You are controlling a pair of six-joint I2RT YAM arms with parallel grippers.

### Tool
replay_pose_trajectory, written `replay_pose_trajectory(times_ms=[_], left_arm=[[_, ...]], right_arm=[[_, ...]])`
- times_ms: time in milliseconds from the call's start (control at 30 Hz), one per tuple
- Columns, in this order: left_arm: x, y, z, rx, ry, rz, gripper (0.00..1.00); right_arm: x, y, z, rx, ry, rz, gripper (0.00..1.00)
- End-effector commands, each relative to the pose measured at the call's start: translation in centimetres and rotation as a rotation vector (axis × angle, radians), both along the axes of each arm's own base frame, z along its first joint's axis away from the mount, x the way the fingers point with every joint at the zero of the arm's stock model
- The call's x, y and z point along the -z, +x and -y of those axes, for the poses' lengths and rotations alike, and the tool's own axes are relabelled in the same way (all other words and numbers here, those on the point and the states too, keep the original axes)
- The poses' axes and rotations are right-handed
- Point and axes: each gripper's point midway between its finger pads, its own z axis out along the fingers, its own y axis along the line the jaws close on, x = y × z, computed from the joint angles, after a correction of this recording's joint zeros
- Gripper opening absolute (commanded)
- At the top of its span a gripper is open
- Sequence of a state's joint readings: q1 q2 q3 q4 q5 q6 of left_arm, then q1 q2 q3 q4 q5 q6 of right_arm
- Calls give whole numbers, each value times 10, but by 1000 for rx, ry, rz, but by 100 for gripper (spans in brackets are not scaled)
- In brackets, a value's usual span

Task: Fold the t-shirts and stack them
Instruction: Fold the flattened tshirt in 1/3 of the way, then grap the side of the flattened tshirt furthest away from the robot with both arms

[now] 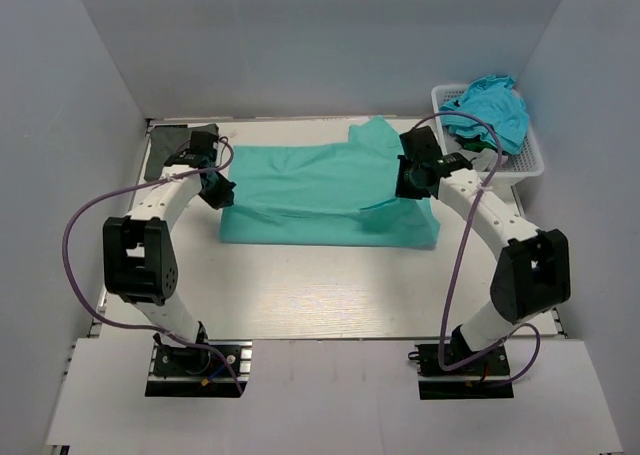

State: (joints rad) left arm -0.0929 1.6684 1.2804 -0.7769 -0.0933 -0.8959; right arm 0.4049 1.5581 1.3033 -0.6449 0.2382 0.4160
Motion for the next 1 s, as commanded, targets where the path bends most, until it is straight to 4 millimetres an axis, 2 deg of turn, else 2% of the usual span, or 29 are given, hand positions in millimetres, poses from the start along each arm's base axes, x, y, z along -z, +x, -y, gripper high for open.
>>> replay_pose_trajectory(times_ms=[0, 33, 67, 100, 133, 167, 200, 233, 267, 300, 333, 367, 400, 433, 467, 500, 533, 567, 600, 633, 667, 700, 767, 800, 833, 867, 900, 967], left_arm=[[4, 14, -4, -6, 16, 0, 0], [6, 16, -2, -2, 7, -6, 0], [7, 21, -2, -2, 6, 2, 0], [13, 21, -2, -1, 8, -13, 0], [16, 28, -3, -5, 16, -17, 0], [19, 31, -5, -11, 28, -22, 0], [22, 37, -11, -26, 41, -15, 0], [26, 47, -10, -26, 41, -18, 0], [27, 52, -8, -5, 42, -25, 10], [27, 60, -8, -5, 42, -19, 35], [19, 71, -7, 6, 45, 4, 50], [25, 76, -7, 14, 50, -5, 59], [25, 74, -9, 10, 61, -26, 69], [16, 81, -9, 10, 60, -11, 81], [11, 82, -12, 16, 81, -8, 85], [9, 76, -16, 10, 100, -38, 100], [2, 74, -18, 3, 112, -27, 100], [-6, 74, -22, -8, 131, -9, 100], [-1, 64, -23, -6, 133, -30, 100], [-12, 57, -19, 3, 131, -8, 100], [-16, 54, -19, 2, 130, 9, 100], [-7, 42, -15, 18, 121, -12, 100], [-16, 40, -2, 37, 51, 51, 100], [-3, 30, 1, 49, 29, 34, 100], [-5, 38, 11, 72, -18, 84, 100], [0, 36, 15, 82, -37, 81, 100], [5, 31, 18, 93, -57, 77, 100], [12, 32, 27, 126, -79, 75, 100]], right_arm=[[-21, 41, -1, 26, 8, 116, 0], [-8, 50, -4, 13, -1, 86, 0], [-6, 55, -4, 2, -13, 81, 0], [-16, 66, -7, -2, -11, 110, 0], [11, 73, -5, 0, -43, 49, 0], [17, 77, -4, 6, -56, 35, 0], [16, 93, -2, 36, -64, 44, 0], [19, 98, -1, 46, -76, 39, 0], [34, 102, 6, 80, -124, 9, 9], [41, 112, 6, 95, -136, 8, 23], [40, 121, 7, 107, -148, 26, 41], [51, 134, 17, 160, -208, 49, 55], [54, 138, 19, 174, -220, 50, 57], [47, 143, 19, 180, -219, 53, 60], [46, 143, 15, 185, -213, 35, 63], [43, 140, 15, 183, -214, 33, 68], [55, 129, 15, 156, -230, 1, 73], [29, 128, 9, 147, -178, 61, 80], [24, 127, 7, 139, -157, 88, 90], [21, 110, 10, 128, -135, 85, 90], [39, 92, 14, 116, -144, 43, 90], [3, 95, 7, 102, -62, 154, 90], [39, 61, 16, 88, -82, 79, 90], [30, 57, 14, 75, -37, 127, 90], [32, 54, 14, 63, -30, 129, 90], [45, 46, 16, 54, -34, 112, 90], [45, 44, 12, 29, -20, 113, 90], [56, 44, 15, 52, -35, 83, 90]])
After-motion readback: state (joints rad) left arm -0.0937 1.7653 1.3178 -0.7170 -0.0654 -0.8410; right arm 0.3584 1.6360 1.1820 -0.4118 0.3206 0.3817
